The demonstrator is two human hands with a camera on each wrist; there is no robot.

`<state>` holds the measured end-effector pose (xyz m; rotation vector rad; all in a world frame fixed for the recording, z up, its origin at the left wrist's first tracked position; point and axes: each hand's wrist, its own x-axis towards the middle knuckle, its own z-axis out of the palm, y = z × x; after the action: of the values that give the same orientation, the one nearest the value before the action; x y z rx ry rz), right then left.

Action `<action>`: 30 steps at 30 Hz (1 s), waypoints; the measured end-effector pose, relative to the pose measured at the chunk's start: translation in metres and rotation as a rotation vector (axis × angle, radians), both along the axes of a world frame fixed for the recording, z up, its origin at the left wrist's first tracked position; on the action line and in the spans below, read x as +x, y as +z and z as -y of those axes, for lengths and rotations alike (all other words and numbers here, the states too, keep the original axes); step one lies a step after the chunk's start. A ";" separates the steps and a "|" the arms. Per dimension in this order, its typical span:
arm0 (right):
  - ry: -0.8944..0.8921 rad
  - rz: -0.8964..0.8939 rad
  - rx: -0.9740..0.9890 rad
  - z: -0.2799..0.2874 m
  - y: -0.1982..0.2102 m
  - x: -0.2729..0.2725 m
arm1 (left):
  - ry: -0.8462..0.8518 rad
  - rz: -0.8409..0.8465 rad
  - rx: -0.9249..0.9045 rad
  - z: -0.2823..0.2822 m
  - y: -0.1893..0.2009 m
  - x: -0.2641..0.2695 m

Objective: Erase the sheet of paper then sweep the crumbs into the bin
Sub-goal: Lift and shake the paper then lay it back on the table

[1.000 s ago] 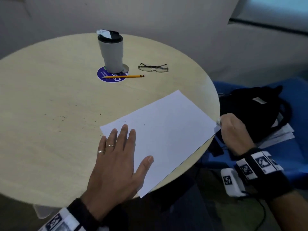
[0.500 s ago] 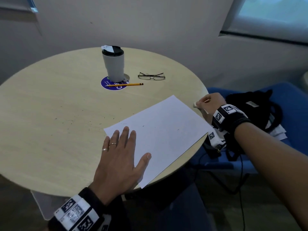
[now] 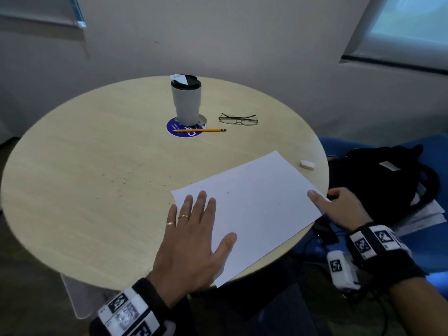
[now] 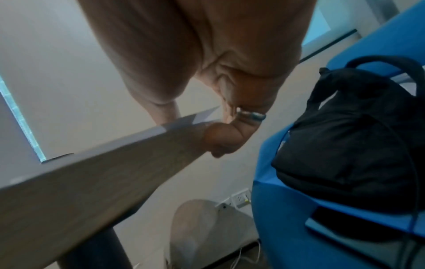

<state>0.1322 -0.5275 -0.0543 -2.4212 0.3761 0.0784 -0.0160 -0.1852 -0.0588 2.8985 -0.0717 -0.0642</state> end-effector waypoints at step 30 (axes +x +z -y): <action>0.138 0.155 0.720 -0.111 0.050 -0.031 | 0.165 -0.142 -0.105 -0.052 0.023 0.030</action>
<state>0.1007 -0.4166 -0.0042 -1.7219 0.0810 0.0711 0.0144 -0.1335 -0.0361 2.7739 0.1833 -0.2295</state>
